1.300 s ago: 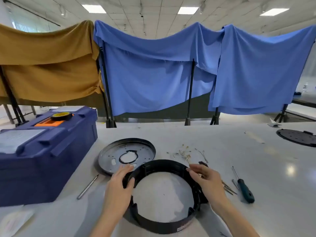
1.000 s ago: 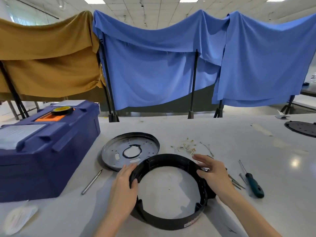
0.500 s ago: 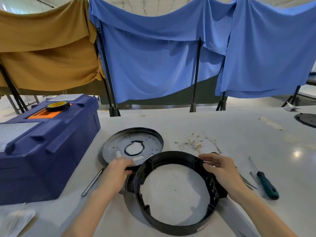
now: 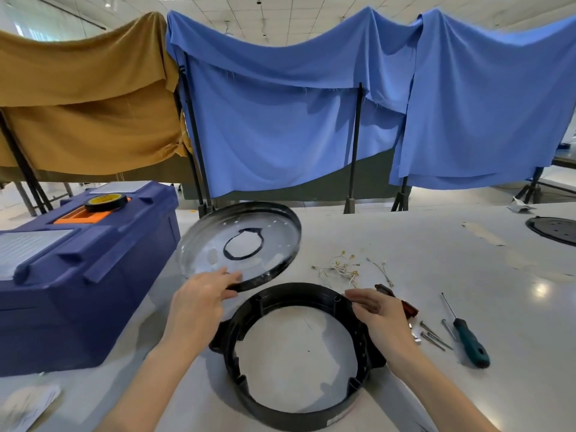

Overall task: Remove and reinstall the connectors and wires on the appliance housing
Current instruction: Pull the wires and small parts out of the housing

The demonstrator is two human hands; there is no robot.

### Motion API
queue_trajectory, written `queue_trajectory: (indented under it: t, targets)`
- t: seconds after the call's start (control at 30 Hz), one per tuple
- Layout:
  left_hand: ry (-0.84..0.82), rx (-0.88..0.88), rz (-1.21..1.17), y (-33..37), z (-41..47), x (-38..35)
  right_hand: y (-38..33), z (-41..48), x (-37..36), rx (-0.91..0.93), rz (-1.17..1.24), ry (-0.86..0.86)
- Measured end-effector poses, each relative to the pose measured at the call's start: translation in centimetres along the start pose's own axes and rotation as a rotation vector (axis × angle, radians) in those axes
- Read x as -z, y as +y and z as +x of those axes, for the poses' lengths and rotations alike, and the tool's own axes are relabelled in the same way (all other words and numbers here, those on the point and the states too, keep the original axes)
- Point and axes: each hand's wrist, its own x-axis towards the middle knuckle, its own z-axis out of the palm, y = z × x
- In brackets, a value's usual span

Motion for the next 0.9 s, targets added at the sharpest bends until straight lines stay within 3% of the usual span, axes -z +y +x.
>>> queue_trajectory:
  t: [0.17, 0.33, 0.53, 0.7, 0.9]
  targets:
    - [-0.021, -0.324, -0.033, 3.5, -3.0, 0.4, -1.4, -0.7, -0.3, 0.028, 0.061, 0.13]
    - [0.009, -0.48, 0.018, 5.0, -5.0, -0.2, -2.8, -1.0, 1.0, -0.001, 0.18, 0.068]
    - [-0.116, -0.481, -0.01, 5.2, -6.1, 0.2, -2.9, -1.4, 1.5, 0.053, 0.05, 0.033]
    - [-0.332, -0.341, -0.069, 5.5, -6.4, 0.1, -3.0, -1.9, 1.7, 0.096, -0.11, 0.067]
    - [-0.514, -0.365, 0.001, 6.3, -6.5, -0.3, -2.6, -2.5, 1.6, 0.099, -0.231, 0.05]
